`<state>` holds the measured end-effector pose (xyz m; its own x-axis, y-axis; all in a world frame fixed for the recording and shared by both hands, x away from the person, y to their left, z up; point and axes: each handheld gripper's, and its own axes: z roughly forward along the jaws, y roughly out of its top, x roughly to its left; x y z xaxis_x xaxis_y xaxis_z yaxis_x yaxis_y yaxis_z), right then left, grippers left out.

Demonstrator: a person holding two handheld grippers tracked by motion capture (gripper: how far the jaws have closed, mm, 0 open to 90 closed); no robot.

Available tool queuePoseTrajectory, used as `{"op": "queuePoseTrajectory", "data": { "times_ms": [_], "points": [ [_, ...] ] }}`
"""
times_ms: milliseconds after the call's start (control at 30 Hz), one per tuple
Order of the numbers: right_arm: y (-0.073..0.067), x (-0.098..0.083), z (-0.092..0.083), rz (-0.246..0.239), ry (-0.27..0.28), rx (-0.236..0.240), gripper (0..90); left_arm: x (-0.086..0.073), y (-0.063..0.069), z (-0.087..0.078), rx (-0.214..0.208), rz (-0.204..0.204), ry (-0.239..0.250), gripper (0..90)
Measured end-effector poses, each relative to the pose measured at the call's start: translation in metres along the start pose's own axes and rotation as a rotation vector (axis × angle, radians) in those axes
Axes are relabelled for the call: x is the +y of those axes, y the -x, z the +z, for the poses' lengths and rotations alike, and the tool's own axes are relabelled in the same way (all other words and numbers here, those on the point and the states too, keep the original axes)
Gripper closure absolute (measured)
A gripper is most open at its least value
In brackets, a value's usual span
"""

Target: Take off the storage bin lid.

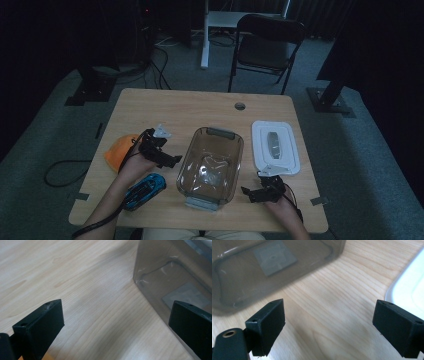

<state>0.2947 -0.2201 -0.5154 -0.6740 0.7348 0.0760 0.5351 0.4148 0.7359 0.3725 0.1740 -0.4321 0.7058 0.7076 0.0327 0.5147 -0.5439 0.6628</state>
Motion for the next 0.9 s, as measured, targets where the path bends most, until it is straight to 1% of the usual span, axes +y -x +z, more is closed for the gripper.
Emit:
{"op": "queuePoseTrajectory", "data": {
  "times_ms": [33,100,167,200,233,267,300,367,400,433,533,633,700,767,833,867,900],
  "points": [
    [0.001,-0.002,-0.001,0.003,0.001,-0.006,10.6,-0.001,0.000,-0.004,0.005,0.003,0.004,0.6],
    [0.003,-0.007,-0.004,0.010,-0.007,-0.008,10.6,-0.003,0.001,-0.012,0.020,0.010,-0.003,0.6],
    [0.004,-0.012,-0.007,0.006,-0.015,-0.025,10.6,-0.008,0.001,-0.022,0.056,0.007,-0.016,0.6],
    [0.006,-0.016,-0.009,-0.002,-0.022,-0.027,10.6,-0.011,0.000,-0.028,0.059,0.010,-0.015,0.6],
    [0.008,-0.019,-0.010,-0.001,-0.024,-0.036,10.6,-0.013,-0.001,-0.032,0.063,0.005,-0.013,0.6],
    [0.010,-0.021,-0.011,0.009,-0.030,-0.035,10.7,-0.014,-0.003,-0.034,0.071,0.005,-0.013,0.6],
    [0.011,-0.023,-0.013,0.010,-0.029,-0.038,10.7,-0.017,-0.005,-0.038,0.091,0.003,-0.016,0.6],
    [0.013,-0.025,-0.016,0.014,-0.032,-0.048,10.7,-0.022,-0.010,-0.044,0.116,0.006,-0.016,0.6],
    [0.013,-0.026,-0.017,0.010,-0.037,-0.058,10.7,-0.026,-0.014,-0.049,0.129,-0.008,-0.010,0.6],
    [0.013,-0.028,-0.018,0.002,-0.038,-0.073,10.7,-0.029,-0.018,-0.053,0.133,-0.015,-0.004,0.6],
    [0.012,-0.031,-0.021,-0.014,-0.045,-0.086,10.6,-0.041,-0.027,-0.062,0.152,-0.035,0.010,0.6],
    [0.009,-0.035,-0.023,-0.022,-0.040,-0.085,10.6,-0.051,-0.036,-0.066,0.180,-0.056,0.005,0.6],
    [0.009,-0.038,-0.024,-0.023,-0.020,-0.086,10.7,-0.060,-0.043,-0.068,0.185,-0.081,-0.003,0.6],
    [0.008,-0.039,-0.025,-0.024,-0.022,-0.084,10.7,-0.068,-0.049,-0.068,0.177,-0.097,-0.009,0.6],
    [0.007,-0.039,-0.026,-0.023,-0.021,-0.086,10.9,-0.074,-0.054,-0.067,0.186,-0.103,-0.016,0.6],
    [0.007,-0.040,-0.026,-0.020,-0.021,-0.088,11.0,-0.077,-0.056,-0.066,0.185,-0.116,-0.022,0.6],
    [0.007,-0.040,-0.026,-0.020,-0.021,-0.088,10.9,-0.079,-0.059,-0.065,0.184,-0.116,-0.028,0.6]
  ]
}}
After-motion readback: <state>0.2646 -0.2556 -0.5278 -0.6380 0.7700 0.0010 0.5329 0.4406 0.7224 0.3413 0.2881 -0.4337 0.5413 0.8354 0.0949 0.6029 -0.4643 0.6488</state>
